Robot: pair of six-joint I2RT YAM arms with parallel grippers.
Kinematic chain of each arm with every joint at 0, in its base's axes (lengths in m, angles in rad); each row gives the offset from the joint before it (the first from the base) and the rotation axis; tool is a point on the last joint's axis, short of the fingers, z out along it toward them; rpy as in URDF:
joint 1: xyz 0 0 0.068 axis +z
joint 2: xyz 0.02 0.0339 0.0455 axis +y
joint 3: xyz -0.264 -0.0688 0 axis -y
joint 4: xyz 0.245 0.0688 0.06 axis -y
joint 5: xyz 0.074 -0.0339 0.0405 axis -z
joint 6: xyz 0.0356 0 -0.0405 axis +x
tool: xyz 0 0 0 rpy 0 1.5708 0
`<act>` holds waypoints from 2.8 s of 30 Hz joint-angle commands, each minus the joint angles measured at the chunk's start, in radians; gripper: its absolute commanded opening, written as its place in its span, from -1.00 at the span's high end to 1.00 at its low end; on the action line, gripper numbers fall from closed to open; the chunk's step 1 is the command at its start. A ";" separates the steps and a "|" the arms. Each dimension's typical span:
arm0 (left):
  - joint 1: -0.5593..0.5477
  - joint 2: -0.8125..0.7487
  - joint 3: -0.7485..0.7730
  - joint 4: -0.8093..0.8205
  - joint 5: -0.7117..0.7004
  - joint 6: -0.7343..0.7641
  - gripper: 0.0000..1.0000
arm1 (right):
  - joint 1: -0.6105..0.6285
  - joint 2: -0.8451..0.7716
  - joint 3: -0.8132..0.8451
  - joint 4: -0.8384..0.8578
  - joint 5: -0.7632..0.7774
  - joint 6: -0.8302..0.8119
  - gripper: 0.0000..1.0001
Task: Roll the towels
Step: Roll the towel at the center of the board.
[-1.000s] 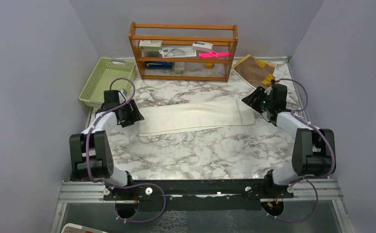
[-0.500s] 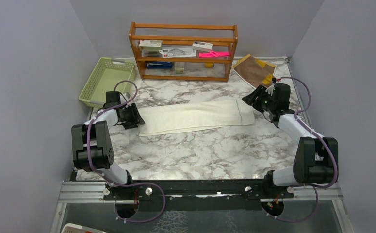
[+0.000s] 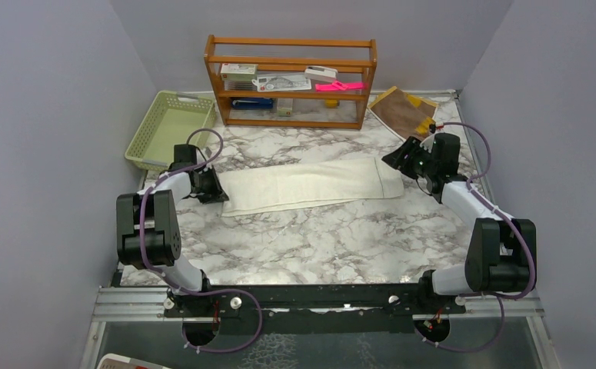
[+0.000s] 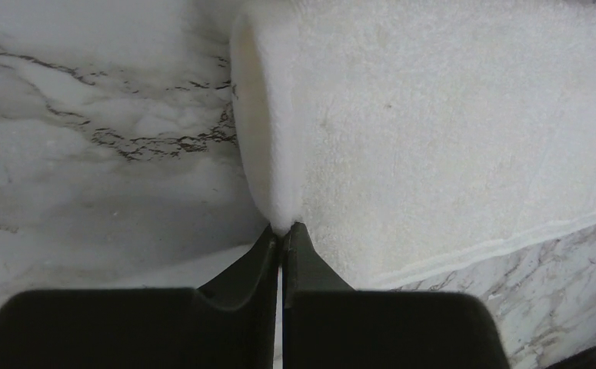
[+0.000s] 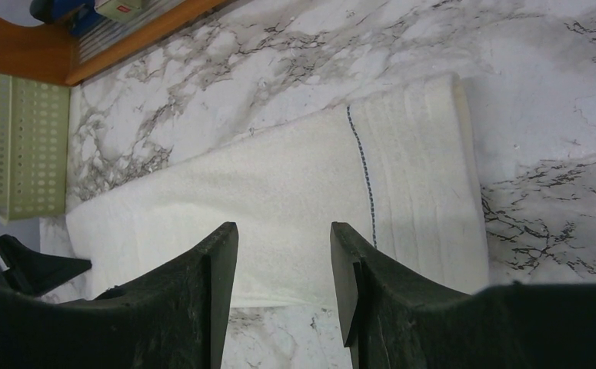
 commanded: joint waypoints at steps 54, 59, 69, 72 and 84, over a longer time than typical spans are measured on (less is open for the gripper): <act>-0.850 0.534 1.226 -0.515 -0.323 -0.270 1.00 | -0.005 -0.046 0.034 -0.125 -0.029 -0.065 0.03; -0.869 0.548 1.261 -0.538 -0.282 -0.283 1.00 | -0.005 -0.042 0.031 -0.119 -0.037 -0.063 0.03; -0.897 0.589 1.330 -0.553 -0.247 -0.301 1.00 | -0.005 -0.041 0.024 -0.115 -0.042 -0.065 0.03; -0.900 0.613 1.350 -0.552 -0.256 -0.304 1.00 | -0.005 -0.042 0.020 -0.118 -0.043 -0.065 0.03; -0.900 0.739 1.365 -0.517 -0.301 -0.311 0.91 | -0.005 -0.060 0.014 -0.136 -0.026 -0.077 0.02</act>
